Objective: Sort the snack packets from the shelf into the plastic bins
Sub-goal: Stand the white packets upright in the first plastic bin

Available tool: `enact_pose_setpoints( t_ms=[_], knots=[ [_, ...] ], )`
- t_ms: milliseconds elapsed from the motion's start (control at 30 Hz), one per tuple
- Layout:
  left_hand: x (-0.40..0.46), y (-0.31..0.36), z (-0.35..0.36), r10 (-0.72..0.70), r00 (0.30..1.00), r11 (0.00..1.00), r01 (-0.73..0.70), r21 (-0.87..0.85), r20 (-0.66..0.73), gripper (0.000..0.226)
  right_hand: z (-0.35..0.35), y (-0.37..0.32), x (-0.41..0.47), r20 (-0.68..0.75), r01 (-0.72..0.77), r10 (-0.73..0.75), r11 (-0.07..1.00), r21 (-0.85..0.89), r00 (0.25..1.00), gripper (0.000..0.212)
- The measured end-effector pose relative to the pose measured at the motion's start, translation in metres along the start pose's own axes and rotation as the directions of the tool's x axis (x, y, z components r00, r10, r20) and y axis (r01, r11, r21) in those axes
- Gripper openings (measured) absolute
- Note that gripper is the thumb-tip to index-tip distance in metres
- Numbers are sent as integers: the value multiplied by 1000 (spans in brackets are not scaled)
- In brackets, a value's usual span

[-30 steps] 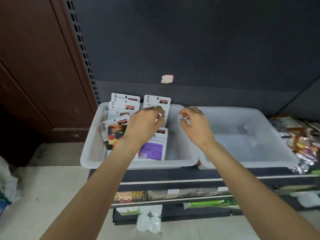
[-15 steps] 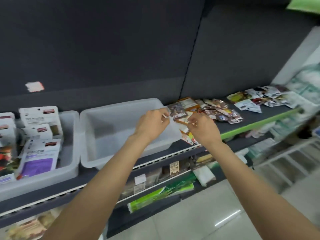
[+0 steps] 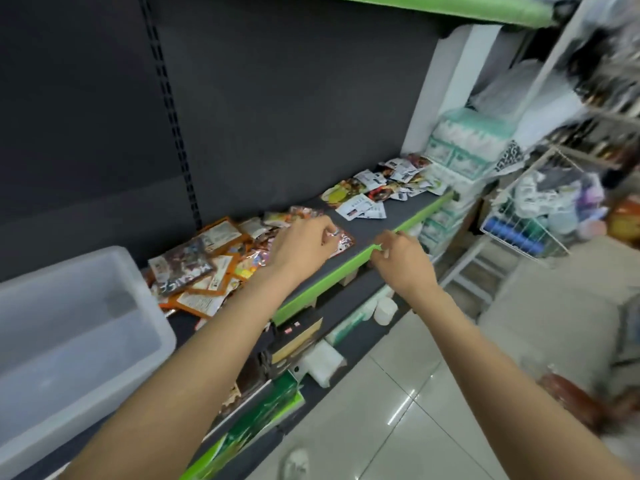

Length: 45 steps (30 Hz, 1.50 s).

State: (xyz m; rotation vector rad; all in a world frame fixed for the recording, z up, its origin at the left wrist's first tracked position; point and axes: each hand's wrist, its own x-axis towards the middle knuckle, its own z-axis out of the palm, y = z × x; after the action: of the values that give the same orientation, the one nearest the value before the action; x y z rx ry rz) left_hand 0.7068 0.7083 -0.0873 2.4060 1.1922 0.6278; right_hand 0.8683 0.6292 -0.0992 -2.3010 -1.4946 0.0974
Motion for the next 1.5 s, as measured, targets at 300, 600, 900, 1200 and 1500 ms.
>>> enact_pose_setpoints(
  t_ms=[300,600,900,1200,1500],
  knots=[
    [150,27,67,71,983,995,-60,-74,172,22,-12,90,126,9,-116,117,993,-11,993,28],
    [262,39,125,0,989,1000,-4,25,150,23,-1,162,243,67,-73,71,997,17,995,18],
    [357,49,201,-238,969,967,230,111,68,25,25,242,383,219,107,-128,989,107,967,32],
    [381,13,240,-486,873,864,473,174,38,34,64,255,459,329,338,-374,927,162,867,41],
    [374,-27,271,-600,760,798,550,245,250,97,119,242,490,499,441,-485,872,213,718,71]
  ],
)
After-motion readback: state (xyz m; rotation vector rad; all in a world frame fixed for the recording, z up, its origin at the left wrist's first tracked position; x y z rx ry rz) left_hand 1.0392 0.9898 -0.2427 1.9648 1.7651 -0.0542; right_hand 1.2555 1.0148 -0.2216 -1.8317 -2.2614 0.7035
